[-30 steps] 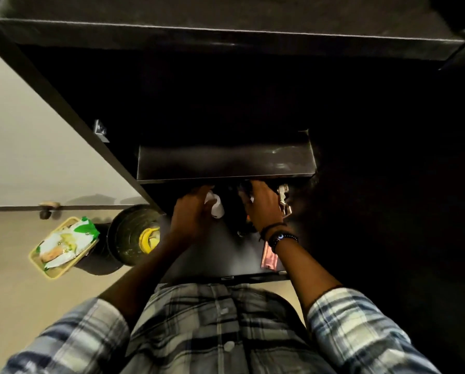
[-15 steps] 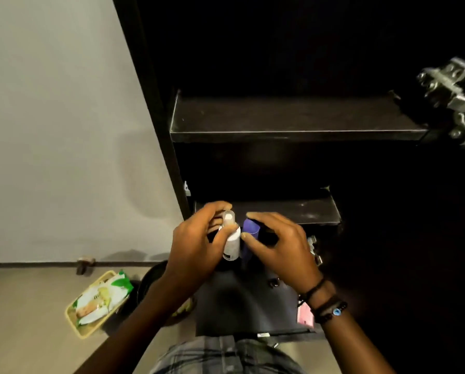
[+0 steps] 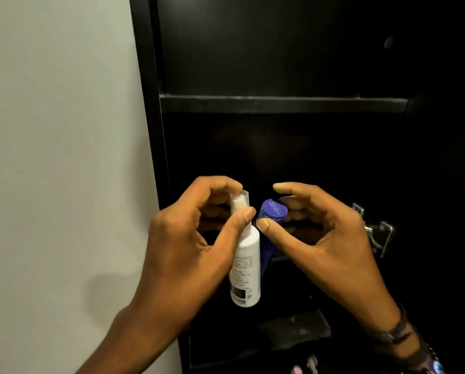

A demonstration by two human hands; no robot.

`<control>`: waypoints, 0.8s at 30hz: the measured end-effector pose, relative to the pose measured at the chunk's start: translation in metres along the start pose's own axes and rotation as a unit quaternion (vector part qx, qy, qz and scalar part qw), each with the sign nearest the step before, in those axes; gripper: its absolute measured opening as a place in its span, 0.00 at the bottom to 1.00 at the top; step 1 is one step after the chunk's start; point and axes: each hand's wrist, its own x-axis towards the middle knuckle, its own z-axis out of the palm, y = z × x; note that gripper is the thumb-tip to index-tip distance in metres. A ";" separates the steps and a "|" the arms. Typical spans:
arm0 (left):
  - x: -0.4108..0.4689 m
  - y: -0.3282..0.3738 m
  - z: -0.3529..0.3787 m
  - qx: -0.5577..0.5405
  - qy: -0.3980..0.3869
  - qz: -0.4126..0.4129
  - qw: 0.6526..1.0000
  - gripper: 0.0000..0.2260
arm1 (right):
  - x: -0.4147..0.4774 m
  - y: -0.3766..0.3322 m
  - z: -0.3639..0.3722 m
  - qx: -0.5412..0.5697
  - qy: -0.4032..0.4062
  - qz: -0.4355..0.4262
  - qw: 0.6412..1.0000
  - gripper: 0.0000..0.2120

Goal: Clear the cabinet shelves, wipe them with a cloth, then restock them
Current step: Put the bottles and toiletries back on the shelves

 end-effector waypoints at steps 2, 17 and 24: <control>0.027 0.017 -0.007 -0.013 0.004 0.029 0.999 0.11 | 0.021 -0.019 -0.009 0.012 0.019 -0.019 1.000 0.23; 0.209 0.084 -0.052 0.074 0.071 0.163 0.981 0.09 | 0.190 -0.108 -0.055 0.076 0.079 -0.117 0.987 0.16; 0.234 0.070 -0.041 0.191 0.102 0.150 0.965 0.06 | 0.225 -0.097 -0.037 0.037 0.056 -0.126 0.990 0.17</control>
